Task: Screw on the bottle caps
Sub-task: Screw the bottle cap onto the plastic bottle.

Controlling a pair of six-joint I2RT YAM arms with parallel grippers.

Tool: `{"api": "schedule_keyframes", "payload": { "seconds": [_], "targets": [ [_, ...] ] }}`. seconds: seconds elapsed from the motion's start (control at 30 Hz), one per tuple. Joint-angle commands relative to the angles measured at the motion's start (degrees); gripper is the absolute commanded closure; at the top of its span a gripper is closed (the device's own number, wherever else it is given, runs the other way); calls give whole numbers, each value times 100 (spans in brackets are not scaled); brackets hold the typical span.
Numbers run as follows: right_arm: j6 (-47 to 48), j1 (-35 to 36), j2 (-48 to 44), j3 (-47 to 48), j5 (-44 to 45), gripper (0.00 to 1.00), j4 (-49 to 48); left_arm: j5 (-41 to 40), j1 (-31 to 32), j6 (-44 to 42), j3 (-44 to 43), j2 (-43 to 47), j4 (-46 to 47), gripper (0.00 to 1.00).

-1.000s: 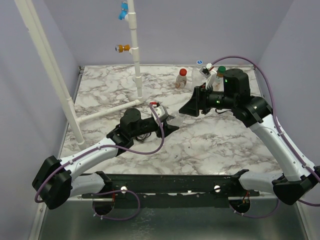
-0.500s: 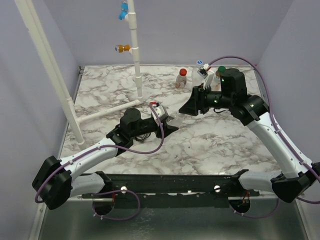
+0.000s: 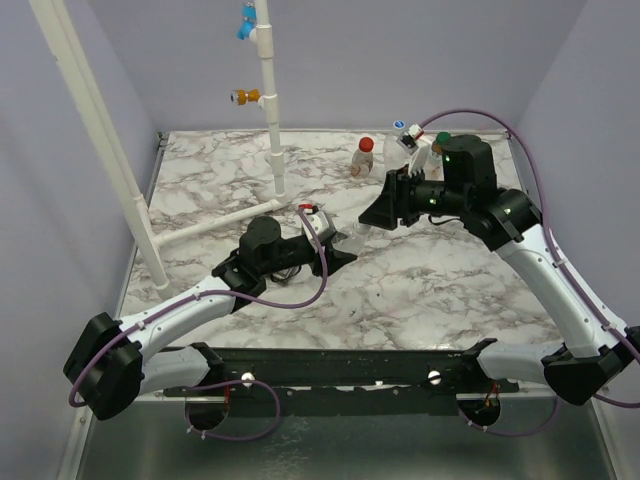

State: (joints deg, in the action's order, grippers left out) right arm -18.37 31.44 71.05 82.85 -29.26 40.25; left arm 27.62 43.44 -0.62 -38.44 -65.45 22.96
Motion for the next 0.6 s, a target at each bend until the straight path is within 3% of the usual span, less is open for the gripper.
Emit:
{"api": "schedule_keyframes", "payload": {
  "seconds": [0.0, 0.57],
  "targets": [
    [53, 30, 21, 174, 69, 46, 173, 161, -37, 32, 37, 86, 108, 100],
    [80, 133, 222, 67, 135, 47, 198, 148, -41, 34, 73, 125, 103, 100]
  ]
}}
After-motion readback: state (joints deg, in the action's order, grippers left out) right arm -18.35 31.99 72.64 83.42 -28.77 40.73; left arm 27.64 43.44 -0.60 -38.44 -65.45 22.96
